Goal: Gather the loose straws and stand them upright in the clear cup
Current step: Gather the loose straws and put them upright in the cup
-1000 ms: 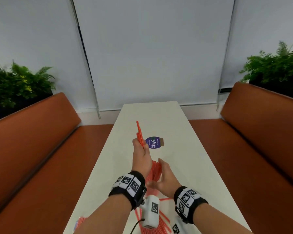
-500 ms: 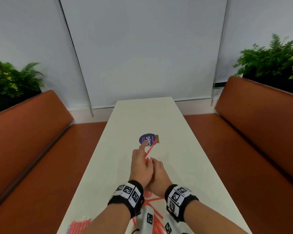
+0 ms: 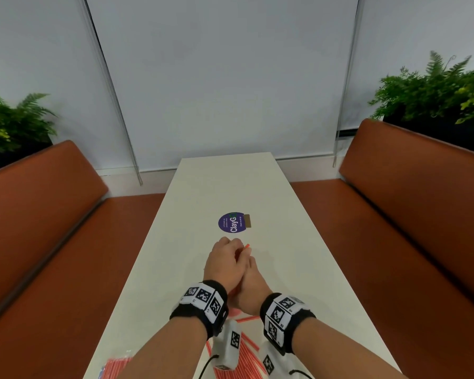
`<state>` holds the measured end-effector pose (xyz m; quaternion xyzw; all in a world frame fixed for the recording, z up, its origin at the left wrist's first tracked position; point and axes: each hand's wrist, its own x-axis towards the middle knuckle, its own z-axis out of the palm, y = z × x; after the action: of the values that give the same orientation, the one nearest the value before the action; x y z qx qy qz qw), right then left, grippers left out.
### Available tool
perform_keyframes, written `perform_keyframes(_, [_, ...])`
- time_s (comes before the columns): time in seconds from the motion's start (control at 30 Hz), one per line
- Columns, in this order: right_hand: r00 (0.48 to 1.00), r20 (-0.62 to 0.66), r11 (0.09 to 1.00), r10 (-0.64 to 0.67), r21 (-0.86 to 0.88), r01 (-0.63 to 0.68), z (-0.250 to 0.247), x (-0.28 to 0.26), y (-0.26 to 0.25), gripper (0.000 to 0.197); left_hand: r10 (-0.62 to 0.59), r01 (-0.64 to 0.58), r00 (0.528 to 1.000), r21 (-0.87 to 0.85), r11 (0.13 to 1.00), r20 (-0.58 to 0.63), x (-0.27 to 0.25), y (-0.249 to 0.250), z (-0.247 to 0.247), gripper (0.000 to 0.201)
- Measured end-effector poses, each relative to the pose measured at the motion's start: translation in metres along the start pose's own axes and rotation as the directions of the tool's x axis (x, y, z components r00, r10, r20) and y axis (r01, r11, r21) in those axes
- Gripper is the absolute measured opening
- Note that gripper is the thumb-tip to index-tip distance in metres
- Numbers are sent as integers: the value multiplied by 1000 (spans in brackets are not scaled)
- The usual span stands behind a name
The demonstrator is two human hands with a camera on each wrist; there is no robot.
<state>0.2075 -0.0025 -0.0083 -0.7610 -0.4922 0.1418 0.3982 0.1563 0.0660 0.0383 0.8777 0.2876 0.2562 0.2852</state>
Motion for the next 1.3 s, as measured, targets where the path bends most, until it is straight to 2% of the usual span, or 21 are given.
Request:
perform_keyframes(0.1, [999,33,999,26,-28,-25,0,1,2,81,-17,4,993,-115,993,-113,-1,0,-6,14])
perform_keyframes(0.17, [995,34,995,94,15,-95,-1,0,2,83,-85,36,974,-232,972,-208,-4,-4,-14,11])
perform_keyframes(0.27, [990,45,989,135,57,-137,-3,-1,2,96,-155,71,959,-331,941,-236,-10,-16,-19,30])
perform_keyframes(0.4, [990,46,987,133,86,-136,-1,-3,1,85,-85,70,987,-113,991,-139,-22,-31,-8,30])
perform_keyframes(0.5, [996,51,995,71,68,-74,-5,-5,-4,85,-58,57,998,-46,997,-21,-26,-33,1,34])
perform_keyframes(0.63, [994,103,993,42,-115,-30,-3,-1,-11,97,-44,43,999,-77,996,-21,-24,-27,1,39])
perform_keyframes(0.73, [986,140,962,94,-269,-54,1,3,-12,94,-17,23,996,-65,998,82,-22,-23,1,37])
perform_keyframes(0.83, [972,180,927,149,-367,-74,-3,-1,-16,94,-27,30,998,-66,997,55,-21,-15,-8,37])
perform_keyframes(0.93, [977,146,945,153,-311,-102,-13,-10,-21,119,-27,26,999,19,999,19,-27,-8,-21,44])
perform_keyframes(1.03, [963,116,939,243,-278,-204,-33,-28,-27,133,-129,133,991,148,980,-38,-45,0,-38,54])
perform_keyframes(1.1, [941,151,897,302,-380,-227,-47,-51,-31,136,-190,192,981,226,955,-28,-66,3,-49,60])
perform_keyframes(1.17, [898,245,854,366,-472,-219,-58,-79,-33,138,-230,210,973,298,931,33,-92,0,-58,67])
perform_keyframes(1.23, [823,382,822,421,-545,-168,-63,-113,-32,137,-257,175,949,374,911,181,-123,-5,-63,77])
perform_keyframes(1.27, [769,450,801,454,-584,-131,-63,-132,-28,139,-279,149,919,410,900,278,-140,-8,-64,85])
perform_keyframes(1.3, [712,506,780,487,-618,-95,-61,-151,-26,137,-320,127,867,451,883,382,-157,-10,-64,94])
